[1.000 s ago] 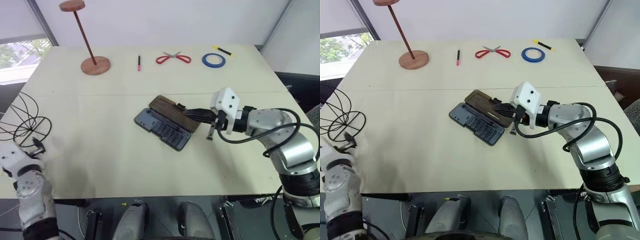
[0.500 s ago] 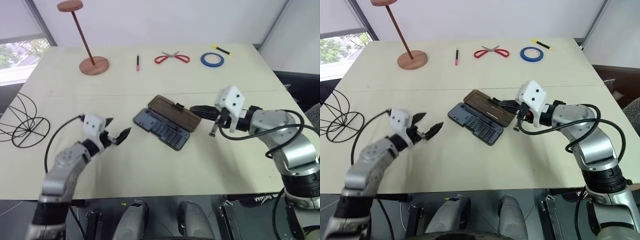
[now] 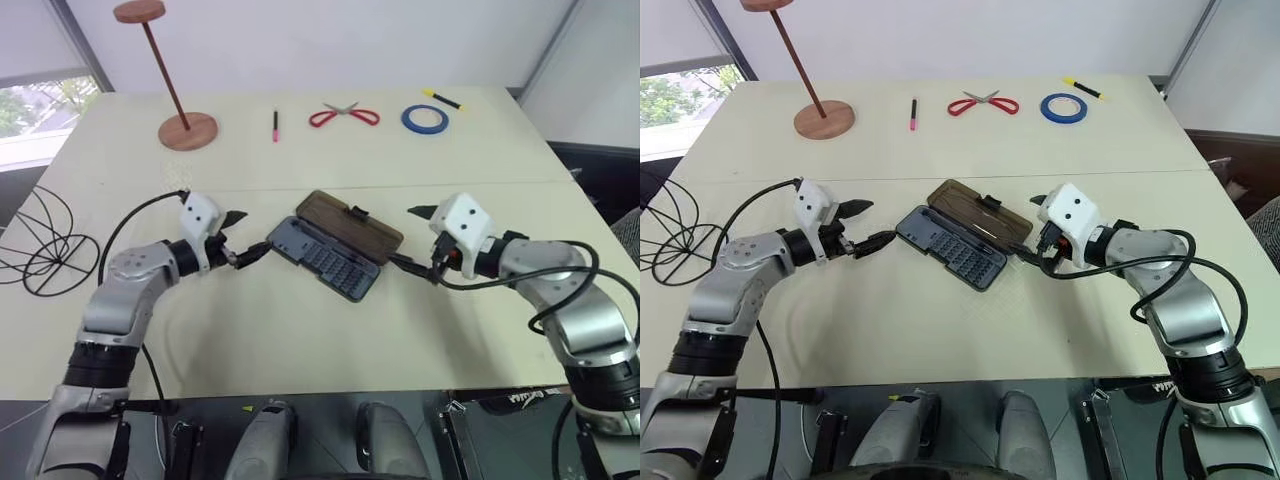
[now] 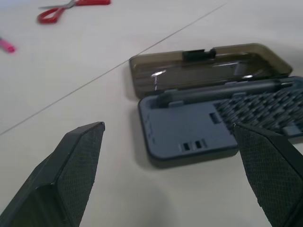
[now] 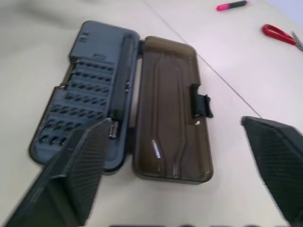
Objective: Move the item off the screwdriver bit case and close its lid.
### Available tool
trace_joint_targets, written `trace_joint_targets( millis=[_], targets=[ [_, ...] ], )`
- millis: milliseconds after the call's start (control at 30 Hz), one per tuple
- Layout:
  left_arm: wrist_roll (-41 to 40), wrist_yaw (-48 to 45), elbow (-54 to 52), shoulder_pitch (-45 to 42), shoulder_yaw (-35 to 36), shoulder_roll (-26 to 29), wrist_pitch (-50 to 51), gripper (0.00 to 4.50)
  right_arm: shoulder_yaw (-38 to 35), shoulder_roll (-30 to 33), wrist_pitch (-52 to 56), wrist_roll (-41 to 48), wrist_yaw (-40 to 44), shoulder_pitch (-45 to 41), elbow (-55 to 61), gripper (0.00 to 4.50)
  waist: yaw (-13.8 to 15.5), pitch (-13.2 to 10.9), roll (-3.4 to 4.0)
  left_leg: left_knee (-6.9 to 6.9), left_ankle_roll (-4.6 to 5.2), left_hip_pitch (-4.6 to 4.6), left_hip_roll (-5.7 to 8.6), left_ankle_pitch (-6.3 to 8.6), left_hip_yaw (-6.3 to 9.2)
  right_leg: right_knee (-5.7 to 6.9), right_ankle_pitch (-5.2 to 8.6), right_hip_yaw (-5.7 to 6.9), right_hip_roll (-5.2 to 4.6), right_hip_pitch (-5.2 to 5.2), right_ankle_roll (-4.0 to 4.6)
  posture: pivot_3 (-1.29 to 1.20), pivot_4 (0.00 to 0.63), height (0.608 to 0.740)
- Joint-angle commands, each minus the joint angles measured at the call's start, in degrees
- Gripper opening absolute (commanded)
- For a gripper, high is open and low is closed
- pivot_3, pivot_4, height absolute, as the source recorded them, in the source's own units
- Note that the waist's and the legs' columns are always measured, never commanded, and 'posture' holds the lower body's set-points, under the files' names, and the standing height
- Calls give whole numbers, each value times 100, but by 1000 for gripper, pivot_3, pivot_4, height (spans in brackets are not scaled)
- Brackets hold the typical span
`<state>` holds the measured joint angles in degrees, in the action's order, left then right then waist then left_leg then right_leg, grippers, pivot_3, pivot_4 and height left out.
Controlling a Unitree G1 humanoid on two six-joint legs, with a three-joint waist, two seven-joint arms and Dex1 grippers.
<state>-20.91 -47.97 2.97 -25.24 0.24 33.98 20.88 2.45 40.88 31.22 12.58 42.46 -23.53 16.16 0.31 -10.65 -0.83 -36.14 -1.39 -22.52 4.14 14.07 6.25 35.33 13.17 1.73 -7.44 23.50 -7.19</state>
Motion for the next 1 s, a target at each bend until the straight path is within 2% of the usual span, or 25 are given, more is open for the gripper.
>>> trace_joint_targets(
  millis=[33, 200, 333, 467, 600, 1000],
  targets=[
    [18, -278, 190, -387, -72, -39, -96, 4500, -22, -326, 417, 64, -208, -730, -695, 4435, -21, 0, 0, -1, 0, 0, 0, 0, 0, 1, 0, 0, 1, 0, 0, 0, 150, 740],
    [127, -392, 411, -655, -228, -242, -157, 4500, 322, -384, 566, -284, -39, -1649, -2245, 4435, -41, -1, 1, 0, -1, 0, 2, -1, 1, 1, -2, 0, 1, 0, 2, 0, 150, 740],
    [171, -489, 435, -755, -270, -373, -199, 4500, 708, -407, 197, -717, 194, -2333, -3642, 4435, -82, -2, 1, 0, -1, -4, 4, -2, 0, 2, -2, 1, 1, 2, 2, 0, 150, 740],
    [219, -471, 434, -761, -184, -338, -221, 4500, 1005, -540, -156, -1001, 422, -2660, -4490, 4435, -148, -2, 2, 3, -2, -3, 4, -2, -1, 4, -2, 1, 1, 6, 2, 0, 150, 740],
    [282, -363, 385, -695, -82, -250, -275, 4500, 1053, -795, -412, -1113, 525, -2847, -4955, 4435, -181, -2, 4, 4, -3, -1, 1, -2, -1, 15, -2, -2, 6, 11, 3, 0, 150, 740],
    [262, -104, 25, -404, 70, -190, -207, 4500, 1132, -1275, -654, -1378, 645, -2899, -5129, 4435, -124, -4, 7, 1, -5, -2, 3, -3, 1, 16, -3, -5, 5, 12, 3, 0, 150, 740]
  ],
)
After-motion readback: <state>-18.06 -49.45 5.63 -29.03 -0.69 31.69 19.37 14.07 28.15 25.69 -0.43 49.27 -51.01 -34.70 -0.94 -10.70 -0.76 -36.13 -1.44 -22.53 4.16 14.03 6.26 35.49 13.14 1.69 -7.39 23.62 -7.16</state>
